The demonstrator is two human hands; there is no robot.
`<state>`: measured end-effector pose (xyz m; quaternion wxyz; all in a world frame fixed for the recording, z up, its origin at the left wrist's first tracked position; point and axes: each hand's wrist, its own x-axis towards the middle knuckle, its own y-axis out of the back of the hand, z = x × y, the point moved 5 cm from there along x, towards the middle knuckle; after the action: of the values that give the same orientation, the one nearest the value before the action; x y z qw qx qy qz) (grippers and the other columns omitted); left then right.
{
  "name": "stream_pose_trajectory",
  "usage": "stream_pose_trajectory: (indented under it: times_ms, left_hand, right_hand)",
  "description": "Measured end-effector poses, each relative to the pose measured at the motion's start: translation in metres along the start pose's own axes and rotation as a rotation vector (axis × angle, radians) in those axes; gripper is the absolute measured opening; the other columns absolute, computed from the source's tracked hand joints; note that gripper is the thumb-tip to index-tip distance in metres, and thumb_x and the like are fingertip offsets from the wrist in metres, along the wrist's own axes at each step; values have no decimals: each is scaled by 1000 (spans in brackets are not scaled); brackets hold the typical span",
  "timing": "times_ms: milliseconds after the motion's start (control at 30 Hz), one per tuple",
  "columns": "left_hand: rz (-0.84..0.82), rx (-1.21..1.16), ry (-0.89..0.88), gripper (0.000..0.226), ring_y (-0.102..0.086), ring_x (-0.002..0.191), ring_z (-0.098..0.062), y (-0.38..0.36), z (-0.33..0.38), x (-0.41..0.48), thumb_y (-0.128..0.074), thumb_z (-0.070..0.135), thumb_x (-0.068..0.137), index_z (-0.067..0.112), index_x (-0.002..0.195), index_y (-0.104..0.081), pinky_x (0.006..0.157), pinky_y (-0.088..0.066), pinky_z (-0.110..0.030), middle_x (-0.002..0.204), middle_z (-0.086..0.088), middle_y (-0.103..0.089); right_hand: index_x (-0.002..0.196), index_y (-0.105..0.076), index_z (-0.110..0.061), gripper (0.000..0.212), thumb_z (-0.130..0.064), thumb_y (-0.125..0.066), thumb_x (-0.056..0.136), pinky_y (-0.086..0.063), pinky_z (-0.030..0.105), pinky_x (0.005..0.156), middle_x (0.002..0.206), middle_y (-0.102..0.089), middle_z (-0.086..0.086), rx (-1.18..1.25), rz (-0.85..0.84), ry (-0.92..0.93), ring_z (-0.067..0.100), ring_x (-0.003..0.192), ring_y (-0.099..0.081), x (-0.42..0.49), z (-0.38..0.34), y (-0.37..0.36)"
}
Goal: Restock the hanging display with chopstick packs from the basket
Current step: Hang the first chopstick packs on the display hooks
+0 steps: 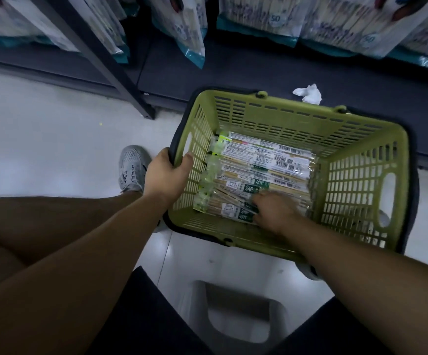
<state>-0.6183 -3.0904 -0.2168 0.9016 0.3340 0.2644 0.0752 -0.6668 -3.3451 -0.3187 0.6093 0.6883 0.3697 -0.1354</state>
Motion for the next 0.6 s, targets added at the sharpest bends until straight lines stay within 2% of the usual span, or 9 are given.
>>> stream_pose_trajectory:
  times_ms: [100, 167, 233, 300, 367, 433, 500, 567, 600]
  left_hand:
    - [-29, 21, 7, 28, -70, 80, -23, 1, -1, 2, -60, 47, 95, 20, 102, -60, 67, -54, -31, 88, -2, -72]
    - [-66, 40, 13, 39, -68, 95, -26, 2, 0, 0, -66, 42, 93, 16, 121, -54, 82, -56, -40, 103, -3, -69]
    - [63, 196, -124, 63, -57, 116, -30, 11, 10, -5, -73, 34, 89, 11, 139, -43, 99, -46, -45, 125, -10, -58]
    - [277, 282, -356, 59, -52, 115, -30, 21, 31, -20, -72, 32, 88, 8, 136, -49, 99, -42, -45, 127, -14, -53]
    - [197, 102, -409, 34, -59, 98, -12, 16, 47, -30, -65, 37, 90, 20, 119, -59, 87, -54, -41, 111, 2, -62]
    - [-74, -97, -227, 23, -64, 89, -2, -3, 59, -37, -62, 46, 93, 31, 110, -65, 85, -59, -38, 102, 11, -70]
    - [-274, -342, 15, 30, -69, 103, -13, -22, 64, -46, -65, 45, 96, 25, 117, -69, 97, -57, -45, 113, 3, -74]
    - [-316, -620, 169, 26, -70, 109, -26, -30, 67, -51, -63, 33, 101, 17, 121, -68, 101, -55, -50, 120, -8, -73]
    - [-289, -680, 190, 25, -71, 107, -27, -29, 66, -51, -60, 30, 103, 15, 122, -67, 99, -56, -49, 121, -12, -73]
  right_hand:
    - [122, -63, -24, 31, -29, -64, 91, -47, 31, 70, 110, -65, 4, 19, 22, -13, 22, 94, -60, -1, 1, 4]
    - [111, -66, -27, 21, -28, -65, 91, -38, 27, 57, 95, -63, -1, 125, 11, -46, 19, 82, -57, -6, 3, 10]
    - [98, -62, -31, 5, -30, -64, 93, -35, 27, 53, 83, -59, -4, 290, 16, -59, 20, 76, -59, -11, 6, 26]
    - [93, -59, -33, 8, -29, -67, 94, -40, 26, 55, 79, -60, -8, 516, 84, -65, 16, 73, -62, -18, 5, 51]
    - [96, -66, -29, 5, -27, -70, 94, -43, 23, 55, 79, -64, -9, 701, 190, -59, 8, 70, -61, -26, -1, 84]
    - [93, -69, -23, 4, -27, -71, 94, -42, 24, 54, 73, -63, -9, 757, 270, 13, 6, 65, -58, -32, -19, 115]
    - [80, -66, -21, 16, -28, -73, 92, -35, 27, 50, 61, -55, -10, 750, 295, 94, 2, 53, -48, -38, -43, 134]
    - [66, -58, -24, 31, -31, -74, 91, -33, 22, 45, 52, -52, -13, 757, 264, 145, 3, 46, -47, -40, -60, 141]
    - [66, -60, -25, 31, -34, -74, 92, -40, 21, 46, 54, -58, -16, 800, 207, 153, 2, 49, -53, -40, -63, 139]
